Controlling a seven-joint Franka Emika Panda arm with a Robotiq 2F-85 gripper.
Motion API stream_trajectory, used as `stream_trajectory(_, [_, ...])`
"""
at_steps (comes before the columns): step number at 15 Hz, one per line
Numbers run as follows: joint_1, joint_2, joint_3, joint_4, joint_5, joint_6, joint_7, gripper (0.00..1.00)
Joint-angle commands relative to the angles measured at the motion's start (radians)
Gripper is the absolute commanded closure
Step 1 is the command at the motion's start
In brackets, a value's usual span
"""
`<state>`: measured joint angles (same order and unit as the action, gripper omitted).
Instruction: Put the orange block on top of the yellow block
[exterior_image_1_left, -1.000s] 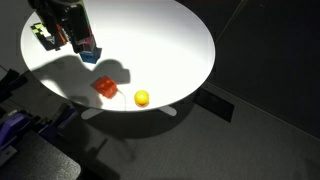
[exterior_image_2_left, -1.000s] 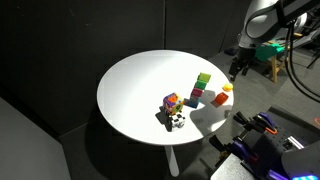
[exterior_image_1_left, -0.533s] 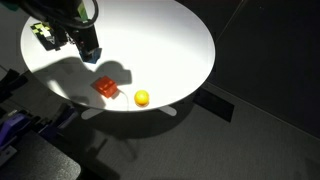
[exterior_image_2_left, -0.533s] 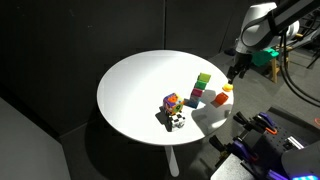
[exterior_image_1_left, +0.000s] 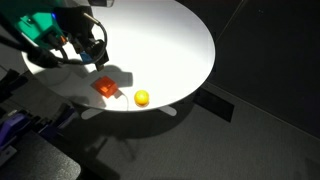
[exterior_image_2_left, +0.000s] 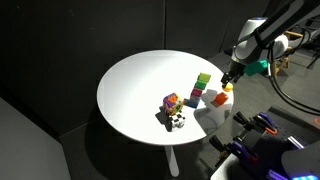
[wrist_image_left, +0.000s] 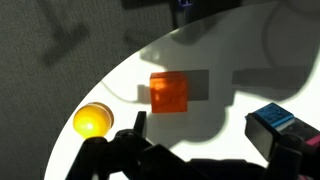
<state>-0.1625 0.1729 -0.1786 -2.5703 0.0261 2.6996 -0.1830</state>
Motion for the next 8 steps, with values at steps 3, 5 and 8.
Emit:
stream_trajectory(3, [-0.055,0.111,0.045,0.045,0.075,0.065,-0.049,0.0])
stream_trajectory(5, [-0.067,0.15,0.053,0.067,0.066,0.077,-0.048,0.0])
stream_trajectory(8, [-0.076,0.204,0.057,0.11,0.049,0.076,-0.033,0.0])
